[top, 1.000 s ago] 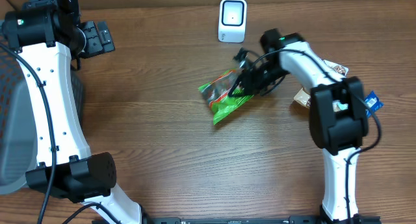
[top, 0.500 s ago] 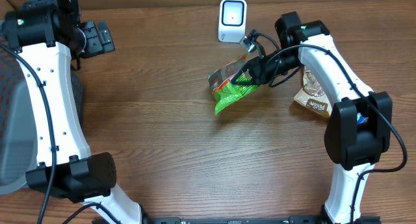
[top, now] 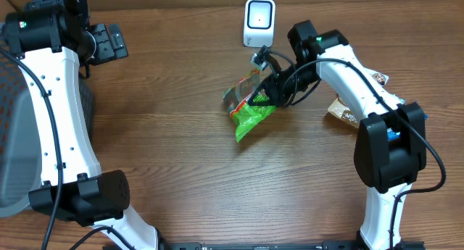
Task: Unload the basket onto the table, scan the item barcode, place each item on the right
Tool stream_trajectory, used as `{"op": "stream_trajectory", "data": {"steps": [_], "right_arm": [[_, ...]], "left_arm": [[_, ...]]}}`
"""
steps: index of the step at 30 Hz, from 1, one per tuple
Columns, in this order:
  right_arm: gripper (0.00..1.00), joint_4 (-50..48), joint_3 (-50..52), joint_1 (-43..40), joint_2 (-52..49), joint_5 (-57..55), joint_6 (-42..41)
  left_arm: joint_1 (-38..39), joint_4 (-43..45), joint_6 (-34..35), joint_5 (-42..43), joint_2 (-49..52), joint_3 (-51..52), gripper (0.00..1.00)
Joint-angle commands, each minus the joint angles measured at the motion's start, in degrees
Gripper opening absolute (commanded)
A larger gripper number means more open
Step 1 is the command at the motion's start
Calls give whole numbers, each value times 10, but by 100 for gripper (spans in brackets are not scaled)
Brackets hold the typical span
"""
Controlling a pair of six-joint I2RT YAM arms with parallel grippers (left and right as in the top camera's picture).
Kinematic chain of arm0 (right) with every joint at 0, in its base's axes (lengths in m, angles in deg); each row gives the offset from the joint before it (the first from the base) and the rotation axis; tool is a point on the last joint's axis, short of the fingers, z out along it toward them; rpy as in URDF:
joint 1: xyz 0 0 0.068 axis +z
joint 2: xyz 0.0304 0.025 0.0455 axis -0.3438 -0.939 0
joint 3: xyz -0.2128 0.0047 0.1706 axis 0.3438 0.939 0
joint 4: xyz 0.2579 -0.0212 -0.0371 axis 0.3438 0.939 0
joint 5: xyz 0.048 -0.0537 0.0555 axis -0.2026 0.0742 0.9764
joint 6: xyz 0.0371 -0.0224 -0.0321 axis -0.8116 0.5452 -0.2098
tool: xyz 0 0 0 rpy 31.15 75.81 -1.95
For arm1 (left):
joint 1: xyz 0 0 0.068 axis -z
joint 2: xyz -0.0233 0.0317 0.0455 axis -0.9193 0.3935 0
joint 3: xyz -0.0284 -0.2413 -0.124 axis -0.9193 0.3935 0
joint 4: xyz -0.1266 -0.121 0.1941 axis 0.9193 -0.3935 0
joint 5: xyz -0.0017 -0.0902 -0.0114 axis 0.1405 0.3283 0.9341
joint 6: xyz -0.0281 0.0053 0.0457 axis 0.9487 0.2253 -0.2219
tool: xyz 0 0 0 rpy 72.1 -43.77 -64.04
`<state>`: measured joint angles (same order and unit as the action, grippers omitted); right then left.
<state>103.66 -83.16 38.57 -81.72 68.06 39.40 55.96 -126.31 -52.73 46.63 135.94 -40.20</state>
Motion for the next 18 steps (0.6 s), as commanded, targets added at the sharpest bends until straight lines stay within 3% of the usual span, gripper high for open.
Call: {"op": "stream_trajectory", "data": {"steps": [1,3,4,5,6,7,9,13,18], "right_arm": [[4,-46,52,2,14,-15,7],[4,-96,88,2,14,-32,-28],[14,-120,104,2,14,-49,-53],[41,-142,118,1,14,-72,-80],[61,-161,131,1,14,-110,-116],[66,-171,138,1,14,-147,-146],[76,-172,137,1,14,-210,-187],[97,-152,88,1,16,-220,-204],[100,-134,28,18,16,-220,-204]], "left_arm": [[4,0,-11,1,6,-3,100],[4,0,-11,1,6,-3,100],[4,0,-11,1,6,-3,100],[4,0,-11,1,6,-3,100],[4,0,-11,1,6,-3,100],[4,0,-11,1,6,-3,100],[4,0,-11,1,6,-3,99],[4,0,-11,1,6,-3,100],[4,0,-11,1,6,-3,100]]}}
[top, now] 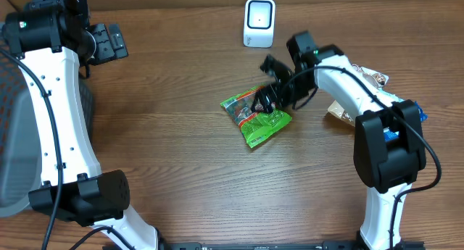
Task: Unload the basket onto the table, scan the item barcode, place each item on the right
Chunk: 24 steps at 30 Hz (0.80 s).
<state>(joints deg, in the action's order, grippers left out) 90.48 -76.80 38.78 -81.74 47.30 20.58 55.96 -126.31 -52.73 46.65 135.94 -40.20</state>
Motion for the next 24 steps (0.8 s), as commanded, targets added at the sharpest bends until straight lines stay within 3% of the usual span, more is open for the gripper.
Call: {"op": "stream_trajectory", "data": {"steps": [1,11,24], "right_arm": [[100,-7,-36,23,16,-17,-16],[100,-16,-33,111,-38,-317,-93],[100,-12,-18,95,-89,-367,-86]], "left_arm": [[4,0,-11,1,6,-3,100],[4,0,-11,1,6,-3,100],[4,0,-11,1,6,-3,100]]}}
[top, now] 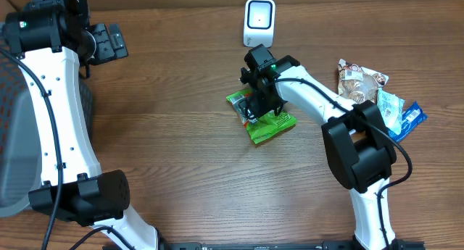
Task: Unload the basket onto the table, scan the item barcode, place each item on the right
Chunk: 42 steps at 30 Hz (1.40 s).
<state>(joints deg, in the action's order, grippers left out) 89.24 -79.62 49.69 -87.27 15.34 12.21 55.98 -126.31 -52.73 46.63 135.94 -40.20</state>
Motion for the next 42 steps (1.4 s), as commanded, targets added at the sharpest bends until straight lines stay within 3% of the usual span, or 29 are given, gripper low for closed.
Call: {"op": "stream_trajectory", "data": {"steps": [1,3,7,9,13,16,22,23,26,30,33,37,42], "right_arm": [[100,2,10,-17,-38,-43,-2],[96,4,12,-22,-43,-25,-2],[42,0,20,-32,-43,30,-2],[27,1,20,-39,-43,56,-2],[17,2,20,-47,-43,86,-2],[4,1,19,-52,-42,94,-2],[4,5,7,-58,-24,111,30],[8,9,5,-57,-16,125,52],[45,20,4,-52,9,137,85],[82,30,4,-54,55,137,87],[100,33,4,-70,86,138,87],[100,31,5,-106,96,170,137],[100,17,11,-143,61,245,257]], "left_arm": [[4,0,-11,1,6,-3,100],[4,0,-11,1,6,-3,100],[4,0,-11,1,6,-3,100],[4,0,-11,1,6,-3,100],[4,0,-11,1,6,-3,100],[4,0,-11,1,6,-3,100],[4,0,-11,1,6,-3,100],[4,0,-11,1,6,-3,100],[4,0,-11,1,6,-3,100],[4,0,-11,1,6,-3,100],[4,0,-11,1,6,-3,100],[4,0,-11,1,6,-3,100],[4,0,-11,1,6,-3,100]]}}
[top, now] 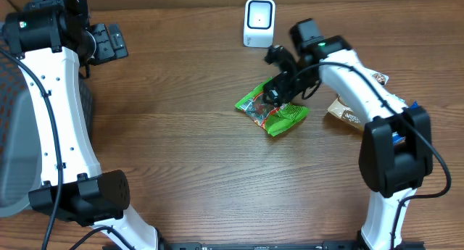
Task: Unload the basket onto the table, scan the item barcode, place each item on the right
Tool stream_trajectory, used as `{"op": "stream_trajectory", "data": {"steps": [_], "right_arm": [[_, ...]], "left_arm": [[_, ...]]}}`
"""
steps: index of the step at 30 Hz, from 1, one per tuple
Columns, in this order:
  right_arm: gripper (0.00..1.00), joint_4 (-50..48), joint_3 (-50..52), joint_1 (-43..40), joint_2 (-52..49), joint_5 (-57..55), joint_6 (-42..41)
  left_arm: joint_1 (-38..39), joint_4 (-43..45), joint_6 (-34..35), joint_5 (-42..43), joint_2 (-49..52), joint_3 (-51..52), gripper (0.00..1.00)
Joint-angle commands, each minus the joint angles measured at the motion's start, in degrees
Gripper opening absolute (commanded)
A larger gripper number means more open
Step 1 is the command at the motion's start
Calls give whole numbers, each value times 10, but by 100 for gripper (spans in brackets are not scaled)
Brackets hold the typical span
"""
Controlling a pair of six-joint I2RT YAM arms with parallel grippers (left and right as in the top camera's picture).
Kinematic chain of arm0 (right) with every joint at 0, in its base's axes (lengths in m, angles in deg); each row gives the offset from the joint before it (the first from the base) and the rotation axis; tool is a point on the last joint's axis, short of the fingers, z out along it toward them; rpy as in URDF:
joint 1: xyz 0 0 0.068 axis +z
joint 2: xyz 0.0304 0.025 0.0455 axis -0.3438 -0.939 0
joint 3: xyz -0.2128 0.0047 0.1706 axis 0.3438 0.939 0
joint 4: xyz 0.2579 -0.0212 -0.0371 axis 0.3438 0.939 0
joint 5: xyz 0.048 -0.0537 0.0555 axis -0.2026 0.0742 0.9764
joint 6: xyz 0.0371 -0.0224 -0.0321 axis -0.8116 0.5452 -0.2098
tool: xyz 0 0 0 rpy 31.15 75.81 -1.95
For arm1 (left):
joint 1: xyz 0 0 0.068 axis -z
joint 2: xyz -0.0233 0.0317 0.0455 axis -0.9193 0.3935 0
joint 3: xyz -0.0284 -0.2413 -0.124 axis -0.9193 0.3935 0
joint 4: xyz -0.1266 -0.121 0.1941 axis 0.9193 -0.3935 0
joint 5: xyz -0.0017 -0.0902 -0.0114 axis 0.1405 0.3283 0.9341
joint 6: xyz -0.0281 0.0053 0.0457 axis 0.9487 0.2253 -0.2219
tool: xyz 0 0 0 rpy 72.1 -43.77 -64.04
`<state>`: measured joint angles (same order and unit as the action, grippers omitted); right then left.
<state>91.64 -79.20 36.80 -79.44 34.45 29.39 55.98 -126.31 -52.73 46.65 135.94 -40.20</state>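
Observation:
A green snack packet (274, 114) lies mid-table, a little in front of the white barcode scanner (259, 22) that stands at the back edge. My right gripper (278, 93) sits at the packet's far right edge, its dark fingers closed over that edge. My left gripper (110, 41) hangs at the back left, far from the packet, with nothing in it; its jaws are too small to read.
Other snack packets lie at the right, partly under my right arm: a brown one (344, 112) and another (378, 78) behind it. A grey mesh bin (9, 134) stands at the left edge.
My right gripper was on the packet's left part with the arm reaching left. It is now at the packet's far right edge, and the packet has shifted a little to the right and turned.
My right gripper first held the green packet raised and crumpled just in front of the scanner. Then the packet lay flat on the table with the gripper at its top edge. The gripper then sat over its left side, and now holds its far right edge.

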Motion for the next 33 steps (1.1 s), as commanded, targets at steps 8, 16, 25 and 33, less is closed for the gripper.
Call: {"op": "stream_trajectory", "data": {"steps": [8,16,25,33], "right_arm": [[100,-32,7,-18,-75,172,144],[100,-37,7,-10,-113,203,141],[100,-56,21,-7,-169,226,101],[82,-60,20,-7,-189,222,78]], "left_arm": [[4,0,-11,1,6,-3,100],[4,0,-11,1,6,-3,100],[4,0,-10,1,6,-3,100],[4,0,-11,1,6,-3,100]]}}
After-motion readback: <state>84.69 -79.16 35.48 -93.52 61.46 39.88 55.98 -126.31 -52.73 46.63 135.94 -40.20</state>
